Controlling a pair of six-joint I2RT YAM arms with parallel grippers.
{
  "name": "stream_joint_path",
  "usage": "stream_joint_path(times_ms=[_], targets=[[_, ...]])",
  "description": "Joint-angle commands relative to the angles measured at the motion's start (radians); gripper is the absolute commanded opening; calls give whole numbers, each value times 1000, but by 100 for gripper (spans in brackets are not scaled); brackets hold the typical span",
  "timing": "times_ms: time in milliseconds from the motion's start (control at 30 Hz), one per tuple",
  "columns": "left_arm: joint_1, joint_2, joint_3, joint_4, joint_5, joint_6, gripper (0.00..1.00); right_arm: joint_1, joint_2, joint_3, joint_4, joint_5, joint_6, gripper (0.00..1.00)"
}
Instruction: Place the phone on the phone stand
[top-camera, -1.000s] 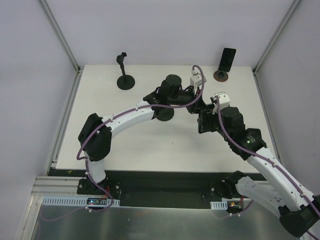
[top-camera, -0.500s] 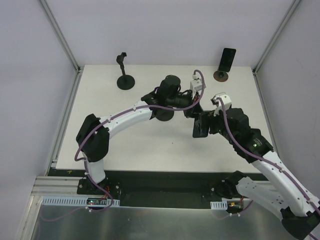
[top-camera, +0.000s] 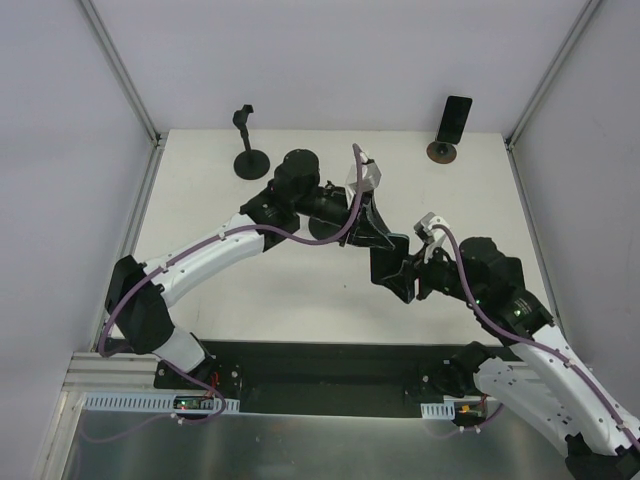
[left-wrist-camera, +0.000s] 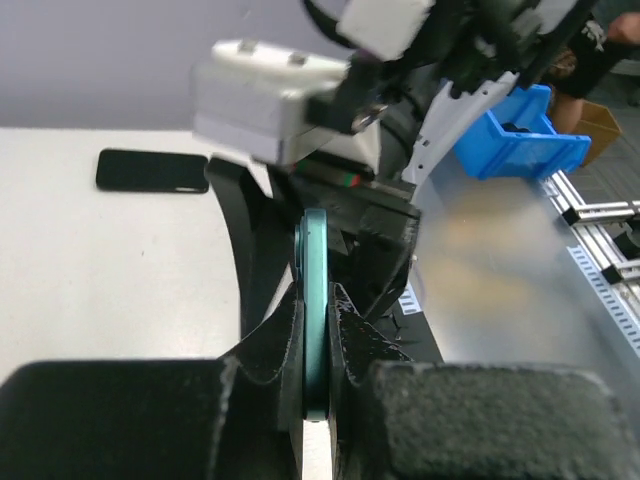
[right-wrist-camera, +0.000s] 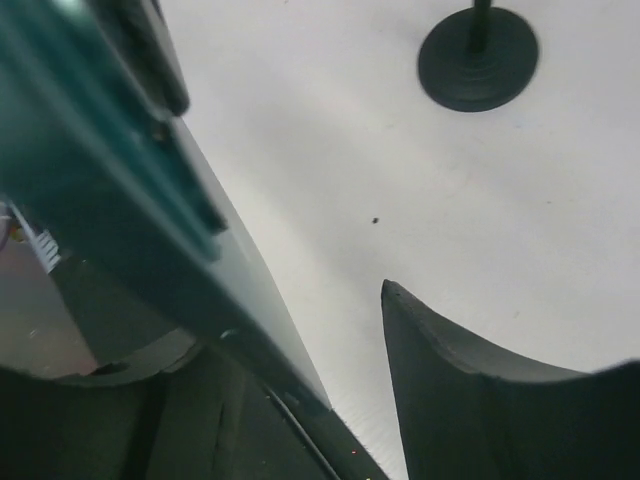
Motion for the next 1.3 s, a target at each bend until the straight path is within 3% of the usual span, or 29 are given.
stream_joint_path(times_ms=[0, 100, 233, 267, 333, 433, 700, 967, 1067, 1133, 1167, 1200, 1233, 1267], targets=[[14, -63, -40, 207, 116, -90, 0, -5, 1, -15, 129, -194, 25, 50], [25, -66, -54, 289, 142, -146, 0, -5, -21, -31, 172, -203, 31, 32], [38, -36, -27, 289, 148, -195, 0, -5, -47, -43, 232, -200, 36, 15], [43, -24, -16, 289, 153, -213, 1, -5, -50, -44, 240, -193, 34, 1], [55, 6, 15, 302, 171, -271, 16, -5, -61, -49, 272, -173, 37, 1], [58, 29, 15, 365, 168, -331, 30, -5, -59, -58, 321, -162, 50, 1], [63, 56, 2, 573, 205, -493, 34, -3, -33, -69, 416, -150, 71, 1], [63, 87, 10, 666, 217, -588, 19, -5, 36, -41, 416, -202, 66, 1], [65, 82, 10, 660, 216, -584, 1, -6, 35, -37, 418, -184, 68, 1], [69, 69, 6, 642, 208, -568, 0, -5, 36, -34, 415, -165, 76, 1], [72, 58, -4, 578, 199, -525, 0, -6, 42, -28, 401, -123, 79, 2], [93, 23, -11, 529, 147, -490, 0, -6, 47, -22, 355, -93, 79, 13], [104, 0, -21, 467, 110, -447, 0, -6, 54, -5, 329, -64, 82, 45], [117, -28, -30, 275, 58, -323, 0, -5, 59, 1, 301, -3, 83, 59]])
